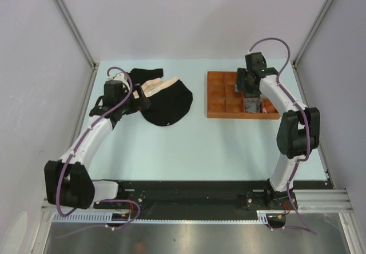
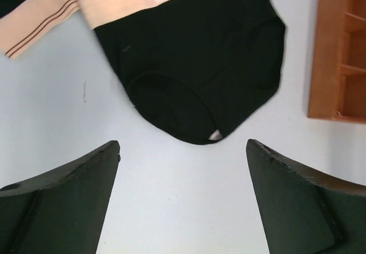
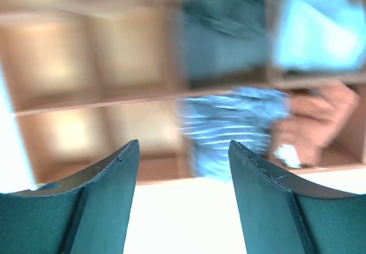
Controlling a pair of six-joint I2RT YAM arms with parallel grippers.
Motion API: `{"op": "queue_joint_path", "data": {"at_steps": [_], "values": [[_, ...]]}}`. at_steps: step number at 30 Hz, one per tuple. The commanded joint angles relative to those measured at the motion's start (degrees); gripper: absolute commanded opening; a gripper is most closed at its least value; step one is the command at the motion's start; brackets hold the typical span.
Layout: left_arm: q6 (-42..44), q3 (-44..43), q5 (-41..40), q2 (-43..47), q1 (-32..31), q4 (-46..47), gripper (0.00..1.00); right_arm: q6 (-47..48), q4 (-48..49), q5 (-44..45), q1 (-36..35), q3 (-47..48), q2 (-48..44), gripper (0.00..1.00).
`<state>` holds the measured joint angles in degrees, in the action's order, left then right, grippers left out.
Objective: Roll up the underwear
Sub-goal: Place the underwear in the storage box.
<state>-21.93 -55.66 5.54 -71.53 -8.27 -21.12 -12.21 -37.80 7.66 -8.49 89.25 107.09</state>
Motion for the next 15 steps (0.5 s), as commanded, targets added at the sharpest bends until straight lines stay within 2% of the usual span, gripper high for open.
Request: {"op": "queue_joint_path", "data": {"at_steps": [1,4,6,9,10,15], "values": [[-8.03,0.10,-4.66,-5.10,4.22,5.53,0.90,-0.09,-1.05,-0.19,-10.64,4.97,-5.31,0.68],[-10.23,-0.58,-5.28,-11.68,5.11,9.43,0.79,-2.37,3.59,-2.29,-16.10,2.17,-6.54,0.68],[-11.11,-2.34,-4.84,-16.60,5.02,10.75,0.76,-3.52,11.15,-5.19,-21.20,-0.82,-7.42,0.68],[-12.16,-2.52,-2.74,-20.92,5.02,15.40,0.71,-6.95,14.33,-9.59,-25.78,-1.89,-5.05,0.67],[-12.34,-2.79,-2.38,-21.72,5.02,16.46,0.66,-7.39,14.94,-10.29,-26.57,-1.98,-4.53,0.67],[-12.08,-5.94,-2.99,-27.08,4.67,15.94,0.64,-8.80,16.44,-13.11,-29.74,-2.07,-3.29,0.67]]}}
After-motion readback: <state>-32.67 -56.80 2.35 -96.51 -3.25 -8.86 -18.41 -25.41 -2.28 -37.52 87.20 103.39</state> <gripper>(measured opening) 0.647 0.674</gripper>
